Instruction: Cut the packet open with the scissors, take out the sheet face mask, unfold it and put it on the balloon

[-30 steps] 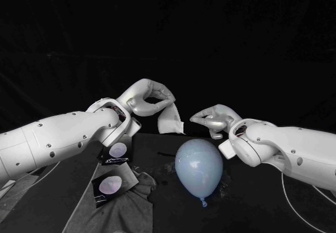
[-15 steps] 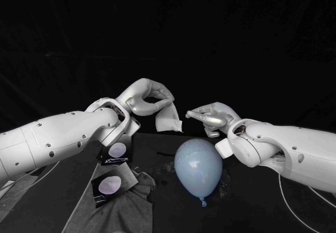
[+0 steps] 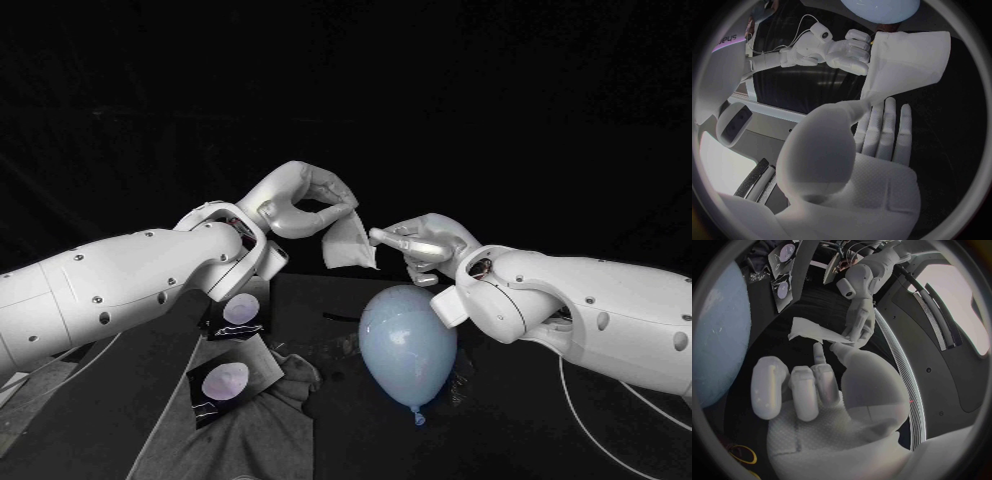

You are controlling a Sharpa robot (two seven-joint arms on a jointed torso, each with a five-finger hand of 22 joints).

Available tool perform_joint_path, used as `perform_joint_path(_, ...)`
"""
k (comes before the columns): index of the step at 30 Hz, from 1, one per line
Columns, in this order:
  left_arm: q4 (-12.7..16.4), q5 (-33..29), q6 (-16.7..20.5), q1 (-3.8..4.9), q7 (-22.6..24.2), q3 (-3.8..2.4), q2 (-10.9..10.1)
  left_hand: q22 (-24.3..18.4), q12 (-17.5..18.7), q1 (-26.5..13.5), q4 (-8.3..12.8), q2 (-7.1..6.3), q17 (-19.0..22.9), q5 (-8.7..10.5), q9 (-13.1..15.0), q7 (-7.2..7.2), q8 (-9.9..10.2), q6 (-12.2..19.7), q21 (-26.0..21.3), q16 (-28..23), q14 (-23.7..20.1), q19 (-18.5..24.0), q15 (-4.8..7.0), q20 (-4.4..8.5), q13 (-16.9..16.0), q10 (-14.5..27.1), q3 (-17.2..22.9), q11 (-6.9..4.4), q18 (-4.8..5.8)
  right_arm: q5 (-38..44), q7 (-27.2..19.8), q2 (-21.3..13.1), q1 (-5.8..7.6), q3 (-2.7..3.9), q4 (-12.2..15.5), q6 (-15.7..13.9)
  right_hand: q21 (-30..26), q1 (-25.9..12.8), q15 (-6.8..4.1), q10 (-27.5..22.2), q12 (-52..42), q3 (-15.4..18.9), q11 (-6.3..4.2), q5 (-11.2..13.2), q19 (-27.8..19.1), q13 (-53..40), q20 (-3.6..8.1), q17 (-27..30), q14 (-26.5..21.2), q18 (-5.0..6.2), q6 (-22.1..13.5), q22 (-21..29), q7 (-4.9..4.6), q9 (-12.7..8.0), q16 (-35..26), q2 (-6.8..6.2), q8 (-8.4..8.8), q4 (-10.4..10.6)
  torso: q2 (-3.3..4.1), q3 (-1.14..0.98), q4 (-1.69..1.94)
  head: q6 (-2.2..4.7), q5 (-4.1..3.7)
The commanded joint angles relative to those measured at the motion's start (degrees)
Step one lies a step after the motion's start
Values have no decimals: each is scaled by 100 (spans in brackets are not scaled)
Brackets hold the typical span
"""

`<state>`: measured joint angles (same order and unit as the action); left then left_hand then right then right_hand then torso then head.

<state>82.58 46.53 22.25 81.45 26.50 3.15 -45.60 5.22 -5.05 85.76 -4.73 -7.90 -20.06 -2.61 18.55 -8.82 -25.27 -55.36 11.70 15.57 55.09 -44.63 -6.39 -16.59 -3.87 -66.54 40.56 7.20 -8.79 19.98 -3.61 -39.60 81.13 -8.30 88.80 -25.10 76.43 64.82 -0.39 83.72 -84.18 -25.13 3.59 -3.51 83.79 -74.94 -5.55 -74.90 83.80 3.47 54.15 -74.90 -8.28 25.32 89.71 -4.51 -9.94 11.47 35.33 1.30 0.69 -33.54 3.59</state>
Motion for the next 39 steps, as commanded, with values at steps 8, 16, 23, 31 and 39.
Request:
perform_joint_path(8, 19, -44, -5, 12, 55, -9, 17, 9, 37, -19, -8, 48, -5, -17, 144, 3, -20, -28, 19, 30, -21, 48, -2, 9, 0, -14, 33, 33, 4, 171, 112, -33, -15, 1, 80, 193, 14, 57, 5, 295, -7, 74, -5, 6, 79, -1133, -10, -1510, 620, -76, 74, -1154, 9, 0, 29, -3, 3, -18, -4, -3, -7, -8, 4)
perform_joint_path(16, 24, -44, -14, 12, 47, -9, 6, 10, 40, -25, -4, 48, -6, -17, 149, -2, -20, -25, 21, 30, -23, 51, -3, 10, 0, -13, 42, 32, 7, 265, 189, 15, -32, 0, 30, 215, 15, 106, 0, 290, 0, 74, -11, 1, 78, -1129, -8, -1510, 620, -75, 89, -1153, 14, -2, 29, 10, 2, -32, 3, -1, -1, -13, 2)
perform_joint_path(23, 31, -44, -16, 12, 46, -9, 7, 10, 40, -25, -4, 48, -6, -17, 149, -2, -20, -25, 21, 30, -23, 51, -3, 10, 0, -13, 42, 32, 7, 336, 241, 14, -49, -1, 11, 238, 24, 176, -6, 294, -9, 78, -18, 1, 79, -1134, -5, -1510, 620, -76, 113, -1155, 23, -4, 29, 15, -3, -59, 0, 0, -3, -20, 15)
perform_joint_path(31, 24, -45, -14, 12, 41, -9, 2, 11, 42, -30, -1, 49, -6, -17, 154, -5, -20, -22, 24, 30, -24, 53, -3, 11, 0, -13, 50, 32, 8, 407, 279, 42, -74, -2, -5, 276, 34, 258, -14, 294, -9, 77, -28, 0, 80, -1133, 1, -1510, 620, -77, 145, -1157, 35, -5, 29, 34, -12, -90, 1, -2, -3, -16, 14)
perform_joint_path(39, 16, -46, -17, 12, 36, -9, 8, 11, 42, -30, -1, 49, -6, -17, 154, -5, -20, -22, 24, 30, -24, 53, -3, 11, 0, -13, 50, 32, 8, 429, 268, 18, -91, -3, 51, 315, 21, 196, -12, 294, -11, 170, -21, 11, 72, -1134, 3, -1510, 620, -75, 149, -1152, 24, -17, 29, -15, -1, -22, 1, -1, -3, -20, 23)
